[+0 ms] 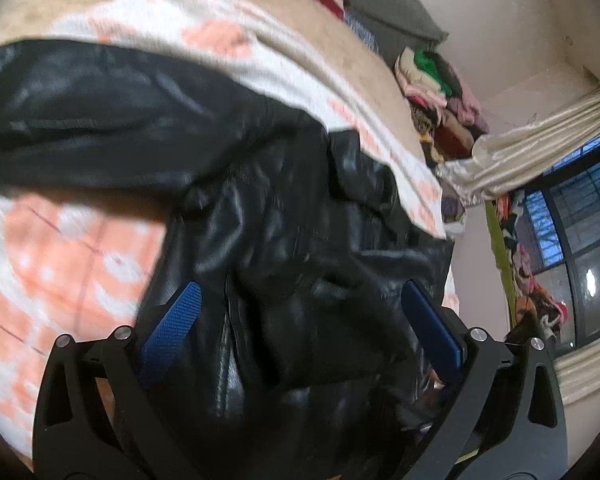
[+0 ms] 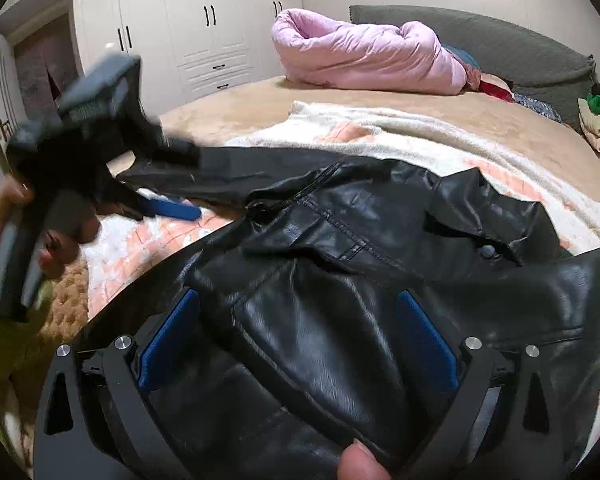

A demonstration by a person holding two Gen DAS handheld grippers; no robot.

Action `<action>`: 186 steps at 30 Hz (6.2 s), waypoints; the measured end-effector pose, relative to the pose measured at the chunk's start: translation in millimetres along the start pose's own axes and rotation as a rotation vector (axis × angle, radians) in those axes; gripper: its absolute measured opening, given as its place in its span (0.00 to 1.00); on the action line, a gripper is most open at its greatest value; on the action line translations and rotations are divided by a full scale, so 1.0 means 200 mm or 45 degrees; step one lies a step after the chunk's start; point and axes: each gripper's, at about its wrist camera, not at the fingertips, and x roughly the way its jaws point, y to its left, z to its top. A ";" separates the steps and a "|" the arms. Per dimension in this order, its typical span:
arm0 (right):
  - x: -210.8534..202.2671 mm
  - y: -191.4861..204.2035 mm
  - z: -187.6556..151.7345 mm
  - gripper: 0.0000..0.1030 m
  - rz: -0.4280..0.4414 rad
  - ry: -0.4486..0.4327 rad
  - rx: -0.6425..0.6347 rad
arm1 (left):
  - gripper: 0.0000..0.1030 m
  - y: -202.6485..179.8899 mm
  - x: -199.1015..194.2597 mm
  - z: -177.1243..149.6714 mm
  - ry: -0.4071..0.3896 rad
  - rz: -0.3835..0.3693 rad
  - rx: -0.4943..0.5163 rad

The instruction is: Fold large clothes

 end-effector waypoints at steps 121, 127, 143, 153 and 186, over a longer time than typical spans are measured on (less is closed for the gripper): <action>0.01 -0.59 -0.32 0.61 -0.535 0.205 0.630 | 0.33 -0.15 0.51 0.05 0.034 0.305 0.682; -0.02 -0.61 -0.33 0.61 -0.484 0.172 0.670 | 0.33 -0.17 0.48 0.05 0.020 0.314 0.698; -0.19 -0.47 -0.17 0.96 -0.546 -0.032 0.532 | 0.91 -0.29 0.27 0.06 -0.107 0.301 0.662; -0.17 -0.38 -0.09 0.96 -0.560 -0.062 0.493 | 0.91 -0.22 0.14 0.07 -0.173 0.405 0.606; 0.10 0.24 0.44 0.96 -0.390 -0.102 0.304 | 0.91 0.25 -0.61 0.26 -0.579 0.651 0.190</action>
